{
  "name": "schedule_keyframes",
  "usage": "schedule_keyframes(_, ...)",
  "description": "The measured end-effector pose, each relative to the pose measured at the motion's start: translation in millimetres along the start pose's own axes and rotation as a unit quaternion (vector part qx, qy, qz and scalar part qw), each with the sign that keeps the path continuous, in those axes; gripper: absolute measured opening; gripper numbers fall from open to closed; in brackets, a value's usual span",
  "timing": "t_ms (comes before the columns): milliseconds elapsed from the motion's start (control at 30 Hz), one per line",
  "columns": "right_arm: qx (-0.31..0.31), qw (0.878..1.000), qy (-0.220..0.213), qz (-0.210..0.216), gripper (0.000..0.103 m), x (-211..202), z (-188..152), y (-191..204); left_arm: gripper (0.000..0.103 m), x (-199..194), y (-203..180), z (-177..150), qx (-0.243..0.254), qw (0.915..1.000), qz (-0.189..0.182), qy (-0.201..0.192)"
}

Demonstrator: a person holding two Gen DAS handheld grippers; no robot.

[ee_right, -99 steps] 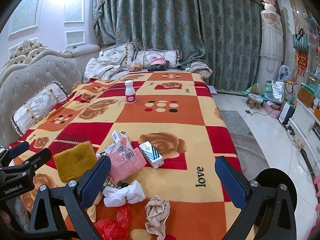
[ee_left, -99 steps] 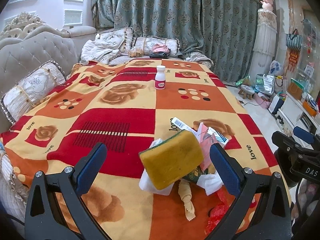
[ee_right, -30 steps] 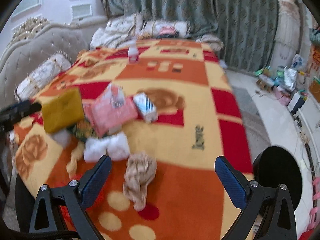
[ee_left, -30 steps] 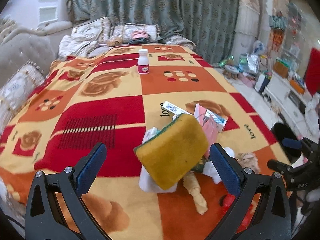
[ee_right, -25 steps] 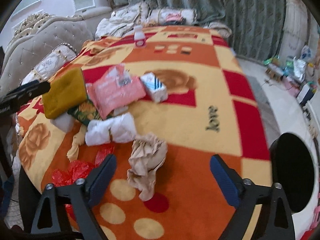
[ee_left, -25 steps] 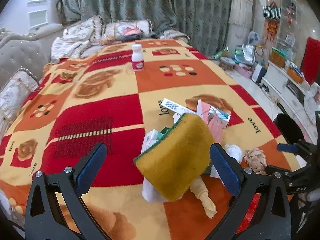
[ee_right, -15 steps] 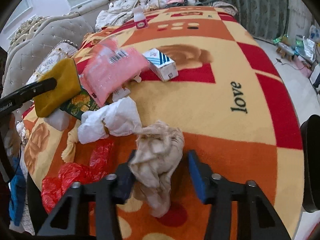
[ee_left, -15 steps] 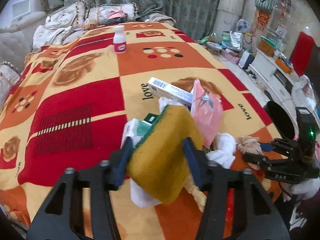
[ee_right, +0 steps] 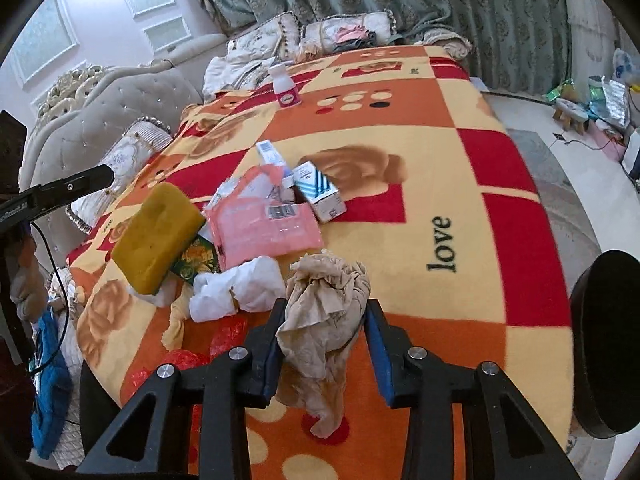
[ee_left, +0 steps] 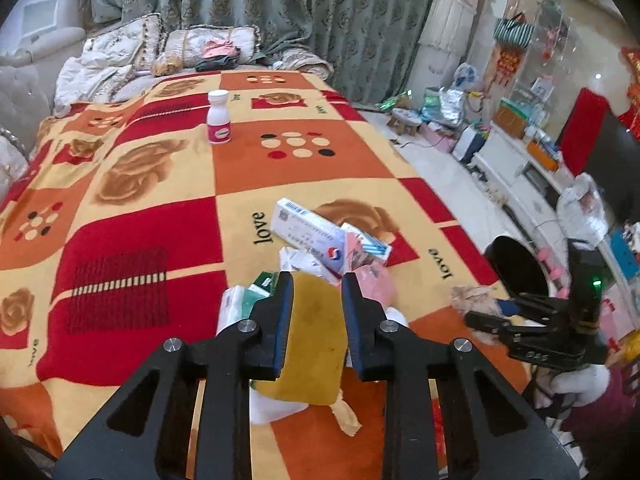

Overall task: Collect trash
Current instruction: 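Grasp the yellow sponge with the left tool while the right tool grasps the beige tissue, then carry the beige tissue to the black bin and open the right tool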

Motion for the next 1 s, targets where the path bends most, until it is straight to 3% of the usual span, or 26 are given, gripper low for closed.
schedule_keyframes(100,0.001,1.0,-0.001,0.0,0.036,-6,-2,-1,0.025,7,8,-7,-0.022,0.9997,0.011,0.01)
schedule_keyframes(167,-0.001,1.0,0.003,0.001,0.036,-6,-2,-3,0.052,11,11,-13,-0.034,0.9992,0.013,0.016)
schedule_keyframes(233,-0.004,1.0,0.008,0.003,0.036,-5,-5,-2,0.062,13,11,-22,-0.036,0.9992,0.013,0.014)
schedule_keyframes(400,-0.001,1.0,0.02,0.008,0.037,3,-8,-1,0.072,17,-8,-37,0.004,0.9997,0.022,0.013)
schedule_keyframes(567,-0.008,0.999,0.029,0.015,0.037,10,-10,6,0.072,43,-20,-56,0.061,0.9943,0.081,0.033)
schedule_keyframes(633,-0.011,0.999,0.033,0.015,0.037,11,-11,8,0.067,43,-22,-57,0.066,0.9938,0.087,0.023)
schedule_keyframes(667,-0.012,0.999,0.034,0.015,0.037,12,-11,8,0.046,38,-21,-55,0.06,0.995,0.079,0.015)
schedule_keyframes(733,-0.012,0.999,0.036,0.013,0.037,13,-12,8,0.023,35,-17,-50,0.049,0.996,0.072,0.02)
schedule_keyframes(1000,-0.005,1.0,0.022,0.015,0.037,7,-7,5,0.016,14,-12,-32,0.015,0.9994,0.009,0.031)
Point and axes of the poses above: each gripper's, at about its wrist camera, not at the fingertips, and x roughly the way its jaws point, y to its left, z to its top, the point moved 5 cm from there along x, roughly the way its jaws point, and after that the axes turned 13 degrees about z, right-handed, at the moved point
